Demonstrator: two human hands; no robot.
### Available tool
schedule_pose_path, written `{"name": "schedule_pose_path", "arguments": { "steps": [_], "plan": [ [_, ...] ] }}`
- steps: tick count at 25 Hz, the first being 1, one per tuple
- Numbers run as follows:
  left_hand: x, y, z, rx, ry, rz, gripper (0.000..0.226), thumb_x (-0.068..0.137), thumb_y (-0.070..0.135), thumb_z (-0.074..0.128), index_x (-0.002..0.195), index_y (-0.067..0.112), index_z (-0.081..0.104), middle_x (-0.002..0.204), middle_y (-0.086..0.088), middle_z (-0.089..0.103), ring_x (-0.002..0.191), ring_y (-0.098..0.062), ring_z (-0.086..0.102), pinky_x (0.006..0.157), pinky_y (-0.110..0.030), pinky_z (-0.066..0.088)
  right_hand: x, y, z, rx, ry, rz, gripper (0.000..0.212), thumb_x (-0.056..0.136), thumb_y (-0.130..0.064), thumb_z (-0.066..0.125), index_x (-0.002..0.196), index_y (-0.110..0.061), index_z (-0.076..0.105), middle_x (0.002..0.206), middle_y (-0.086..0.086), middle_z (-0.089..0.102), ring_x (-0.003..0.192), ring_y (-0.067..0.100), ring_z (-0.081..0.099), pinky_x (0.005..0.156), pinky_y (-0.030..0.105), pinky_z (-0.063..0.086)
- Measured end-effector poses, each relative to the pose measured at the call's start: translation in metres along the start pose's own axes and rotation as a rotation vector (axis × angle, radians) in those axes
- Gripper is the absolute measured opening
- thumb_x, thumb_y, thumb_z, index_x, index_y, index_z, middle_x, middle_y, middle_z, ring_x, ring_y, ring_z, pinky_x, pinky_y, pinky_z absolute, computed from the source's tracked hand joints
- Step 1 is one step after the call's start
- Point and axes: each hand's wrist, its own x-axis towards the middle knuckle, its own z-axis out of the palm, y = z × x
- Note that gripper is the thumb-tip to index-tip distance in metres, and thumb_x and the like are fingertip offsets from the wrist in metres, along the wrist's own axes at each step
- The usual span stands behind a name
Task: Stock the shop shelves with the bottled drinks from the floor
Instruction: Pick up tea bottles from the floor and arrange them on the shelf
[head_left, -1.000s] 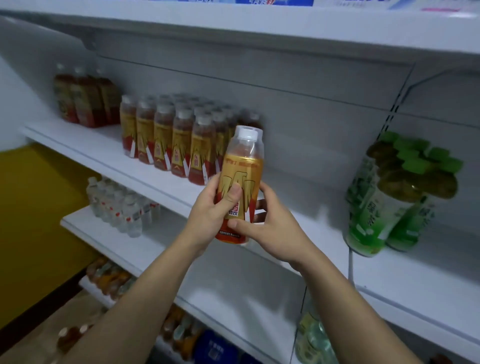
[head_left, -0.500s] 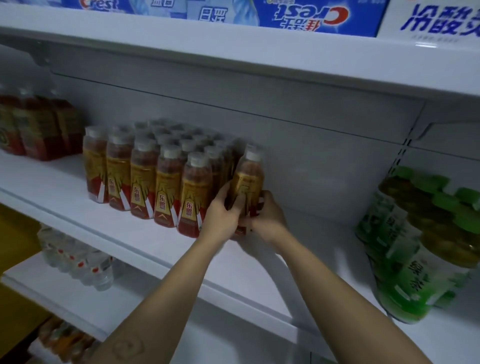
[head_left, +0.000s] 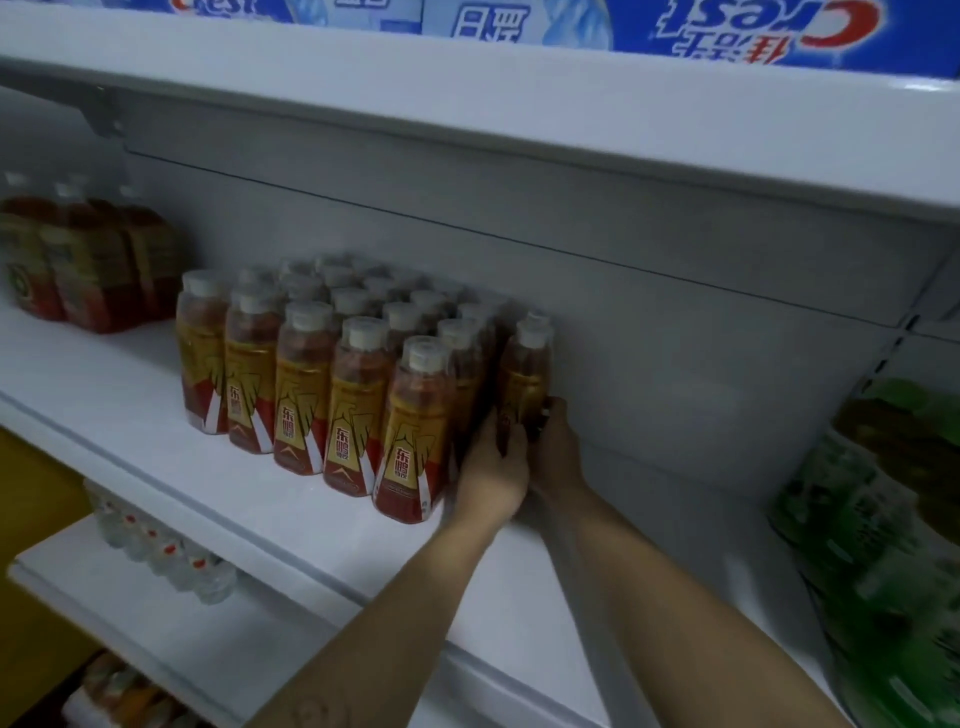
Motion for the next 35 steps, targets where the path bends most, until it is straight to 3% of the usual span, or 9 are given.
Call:
{"name": "schedule_pose_path", "arguments": {
  "steps": [2, 7, 12, 17, 20, 24, 28, 32, 35],
  "plan": [
    [0.004, 0.0, 0.0, -0.009, 0.014, -0.01, 0.049, 0.103, 0.038, 0.037, 0.15, 0.025, 0.033, 0.154, -0.003, 0.036, 0.142, -0.024, 0.032, 0.111, -0.024, 0.021, 0.004, -0.003, 0.001, 0.033, -0.022, 0.029, 0.055, 0.085, -0.039, 0.062, 0.126, -0.006, 0.046, 0.112, 0.017, 0.063, 0.099, 0.029, 0.062, 0.085, 0.038, 0.049],
    [0.001, 0.002, 0.003, -0.017, -0.053, -0.025, 0.056, 0.102, 0.028, 0.042, 0.154, 0.028, 0.022, 0.157, -0.004, 0.031, 0.144, -0.026, 0.029, 0.118, -0.033, 0.023, 0.011, -0.002, -0.003, -0.071, -0.029, 0.059, 0.033, 0.097, -0.024, 0.056, 0.123, -0.005, 0.048, 0.117, 0.019, 0.063, 0.105, 0.033, 0.061, 0.077, 0.028, 0.04],
    [-0.009, 0.008, -0.003, -0.059, -0.046, -0.03, 0.052, 0.101, 0.022, 0.042, 0.151, 0.025, 0.031, 0.151, -0.005, 0.04, 0.14, -0.025, 0.035, 0.115, -0.03, 0.028, 0.008, -0.01, -0.01, -0.177, -0.112, 0.042, 0.052, 0.095, -0.031, 0.061, 0.135, -0.005, 0.042, 0.13, 0.021, 0.059, 0.117, 0.038, 0.057, 0.086, 0.033, 0.043],
    [-0.039, 0.009, -0.001, -0.053, -0.055, -0.083, 0.06, 0.082, 0.042, 0.042, 0.142, 0.043, 0.038, 0.143, 0.004, 0.051, 0.131, -0.028, 0.046, 0.109, -0.045, 0.04, -0.035, -0.009, -0.032, -0.16, -0.144, 0.082, 0.061, 0.093, -0.015, 0.063, 0.144, -0.001, 0.033, 0.143, 0.021, 0.047, 0.129, 0.035, 0.048, 0.099, 0.035, 0.041],
    [-0.069, 0.009, 0.002, -0.074, -0.081, -0.103, 0.063, 0.08, 0.041, 0.042, 0.143, 0.04, 0.039, 0.142, 0.006, 0.051, 0.129, -0.023, 0.048, 0.11, -0.047, 0.038, -0.074, -0.005, -0.054, -0.045, -0.139, 0.072, 0.06, 0.091, -0.013, 0.065, 0.144, -0.012, 0.039, 0.142, 0.008, 0.05, 0.127, 0.026, 0.051, 0.09, 0.025, 0.042],
    [-0.135, 0.027, 0.002, -0.047, -0.089, -0.035, 0.05, 0.1, 0.024, 0.043, 0.149, 0.027, 0.035, 0.151, 0.005, 0.04, 0.139, -0.015, 0.038, 0.112, -0.03, 0.03, -0.137, 0.012, -0.088, 0.078, -0.122, -0.037, 0.07, 0.085, -0.013, 0.075, 0.146, -0.014, 0.04, 0.146, 0.003, 0.048, 0.127, 0.018, 0.051, 0.104, 0.033, 0.045],
    [-0.197, 0.04, 0.011, 0.022, -0.086, 0.106, 0.047, 0.1, 0.018, 0.049, 0.146, 0.024, 0.041, 0.148, 0.005, 0.045, 0.136, -0.012, 0.041, 0.102, -0.021, 0.033, -0.202, 0.031, -0.129, 0.178, -0.089, -0.07, 0.059, 0.086, -0.017, 0.075, 0.139, -0.016, 0.048, 0.136, -0.001, 0.056, 0.117, 0.012, 0.057, 0.096, 0.045, 0.053],
    [-0.27, 0.044, 0.029, -0.083, -0.099, 0.164, 0.049, 0.094, 0.004, 0.056, 0.141, 0.015, 0.047, 0.144, 0.003, 0.049, 0.126, 0.001, 0.046, 0.104, -0.014, 0.036, -0.268, 0.054, -0.172, 0.177, -0.065, -0.084, 0.055, 0.085, -0.019, 0.076, 0.134, -0.018, 0.052, 0.127, -0.002, 0.061, 0.108, 0.01, 0.062, 0.093, 0.035, 0.055],
    [-0.321, 0.036, 0.045, -0.136, -0.127, 0.168, 0.05, 0.093, 0.002, 0.059, 0.138, 0.02, 0.05, 0.143, 0.006, 0.05, 0.115, 0.011, 0.049, 0.105, -0.016, 0.04, -0.312, 0.075, -0.199, 0.199, -0.076, -0.057, 0.052, 0.086, -0.019, 0.075, 0.133, -0.022, 0.052, 0.122, -0.005, 0.061, 0.105, 0.008, 0.064, 0.092, 0.028, 0.053]
  ]
}}
